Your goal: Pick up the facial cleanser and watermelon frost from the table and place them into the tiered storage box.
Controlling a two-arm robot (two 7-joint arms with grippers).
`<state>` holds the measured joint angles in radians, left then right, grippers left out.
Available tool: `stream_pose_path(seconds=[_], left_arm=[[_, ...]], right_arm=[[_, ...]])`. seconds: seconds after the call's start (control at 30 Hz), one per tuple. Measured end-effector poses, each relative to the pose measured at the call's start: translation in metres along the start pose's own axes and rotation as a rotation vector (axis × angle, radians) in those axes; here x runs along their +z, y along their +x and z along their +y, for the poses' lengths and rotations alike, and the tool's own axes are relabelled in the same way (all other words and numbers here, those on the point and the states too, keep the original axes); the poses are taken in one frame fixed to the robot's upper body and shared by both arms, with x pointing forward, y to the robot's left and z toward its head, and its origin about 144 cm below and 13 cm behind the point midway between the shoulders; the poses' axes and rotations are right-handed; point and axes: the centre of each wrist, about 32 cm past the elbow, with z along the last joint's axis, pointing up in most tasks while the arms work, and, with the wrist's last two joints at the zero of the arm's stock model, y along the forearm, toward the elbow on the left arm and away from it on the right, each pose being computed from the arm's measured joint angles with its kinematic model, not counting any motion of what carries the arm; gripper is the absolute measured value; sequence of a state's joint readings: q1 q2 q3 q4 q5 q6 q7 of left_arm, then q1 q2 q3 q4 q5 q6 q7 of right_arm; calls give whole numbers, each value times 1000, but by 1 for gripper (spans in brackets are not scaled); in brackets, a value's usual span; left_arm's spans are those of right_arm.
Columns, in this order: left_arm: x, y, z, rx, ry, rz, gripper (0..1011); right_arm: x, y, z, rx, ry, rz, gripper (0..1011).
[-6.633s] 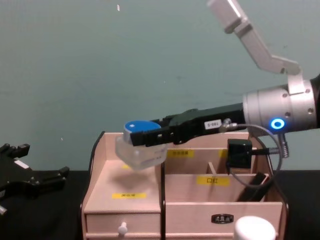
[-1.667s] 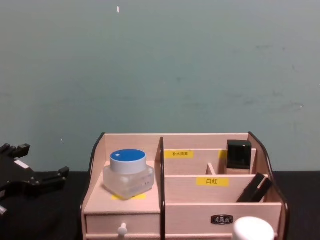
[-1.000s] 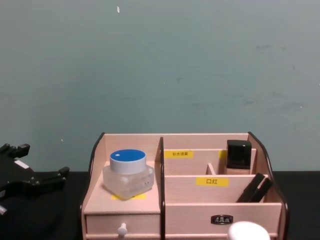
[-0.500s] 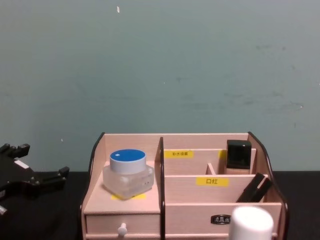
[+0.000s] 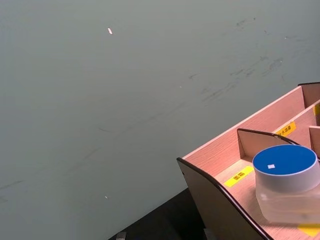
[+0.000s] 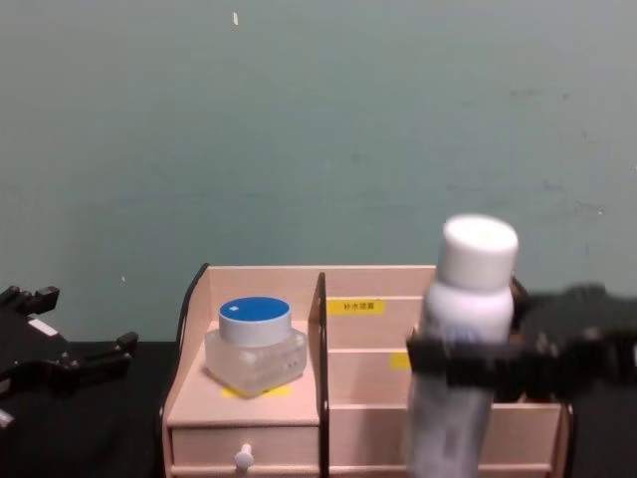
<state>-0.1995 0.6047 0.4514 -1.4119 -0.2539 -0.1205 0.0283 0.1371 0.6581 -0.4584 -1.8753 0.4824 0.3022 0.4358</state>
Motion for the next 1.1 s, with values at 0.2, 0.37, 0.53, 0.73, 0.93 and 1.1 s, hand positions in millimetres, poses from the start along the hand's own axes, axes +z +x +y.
stream_pose_path(seconds=[0.2, 0.37, 0.53, 0.73, 0.93, 1.1], left_arm=[[0, 0, 0, 0, 0, 0, 1001], [0, 0, 0, 0, 0, 0, 1001], [0, 0, 0, 0, 0, 0, 1001], [0, 0, 0, 0, 0, 0, 1001], [0, 0, 0, 0, 0, 0, 1001], [0, 0, 0, 0, 0, 0, 1001]], right_arm=[[16, 25, 16, -38, 44, -25, 616], [23, 47, 30, -60, 89, -29, 616], [28, 62, 40, -61, 109, -35, 616], [33, 80, 54, -48, 112, -52, 616], [36, 94, 70, -29, 105, -60, 615], [33, 103, 81, -16, 92, -49, 616]])
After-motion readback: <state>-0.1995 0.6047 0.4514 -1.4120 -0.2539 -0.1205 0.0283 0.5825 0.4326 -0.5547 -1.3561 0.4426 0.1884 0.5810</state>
